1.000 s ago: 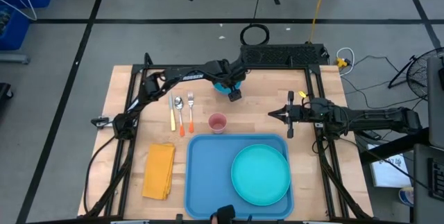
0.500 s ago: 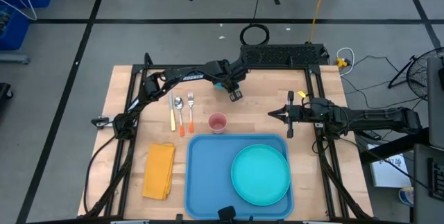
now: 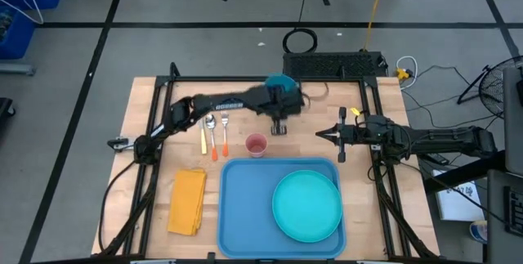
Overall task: Set up tray
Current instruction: Put the blue bowl on the light blue plate on the blue tray
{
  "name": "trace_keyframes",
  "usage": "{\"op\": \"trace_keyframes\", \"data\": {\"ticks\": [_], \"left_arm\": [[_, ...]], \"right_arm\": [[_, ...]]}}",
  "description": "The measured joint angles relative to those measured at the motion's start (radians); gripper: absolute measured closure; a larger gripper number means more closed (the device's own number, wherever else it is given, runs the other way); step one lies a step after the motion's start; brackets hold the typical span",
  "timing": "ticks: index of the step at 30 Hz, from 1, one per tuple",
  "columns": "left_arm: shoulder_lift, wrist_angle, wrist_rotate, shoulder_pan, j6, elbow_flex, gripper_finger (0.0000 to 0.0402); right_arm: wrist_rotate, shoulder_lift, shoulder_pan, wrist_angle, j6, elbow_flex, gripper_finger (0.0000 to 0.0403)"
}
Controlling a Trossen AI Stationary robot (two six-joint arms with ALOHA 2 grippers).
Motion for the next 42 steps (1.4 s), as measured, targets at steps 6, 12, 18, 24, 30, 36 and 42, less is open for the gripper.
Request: {"op": "trace_keyframes", "data": {"ticks": [6,12,18,24,30,36,42], "left_arm": [[-0.002,-0.07,0.069,-0.204,0.092,0.059,0.0394],[-0.002,-0.074,0.151,-0.357,0.15,0.062,0.0394],[-0.002,0.047,0.151,-0.461,0.139,0.062,0.0394],[0.006,0.129,0.169,-0.5,0.086,0.062,0.0394],[0.047,0.263,0.192,-0.521,0.036,0.049,0.0394],[0.114,0.289,0.202,-0.538,-0.015,0.045,0.0394],[0.13,0.284,0.197,-0.543,-0.062,0.046,0.0394]], "right_arm": [[0.039,-0.04,0.0,-0.013,0.013,0.0,0.0403],[0.07,-0.145,-0.011,-0.119,0.014,0.0,0.0403],[-0.074,-0.221,-0.042,-0.205,0.075,0.001,0.0403],[-0.131,-0.214,-0.056,-0.184,0.134,-0.048,0.0403],[-0.131,-0.214,-0.072,-0.177,0.216,-0.082,0.0403],[-0.131,-0.214,-0.071,-0.161,0.293,-0.082,0.0403],[-0.13,-0.212,-0.071,-0.183,0.294,-0.083,0.0403]]}}
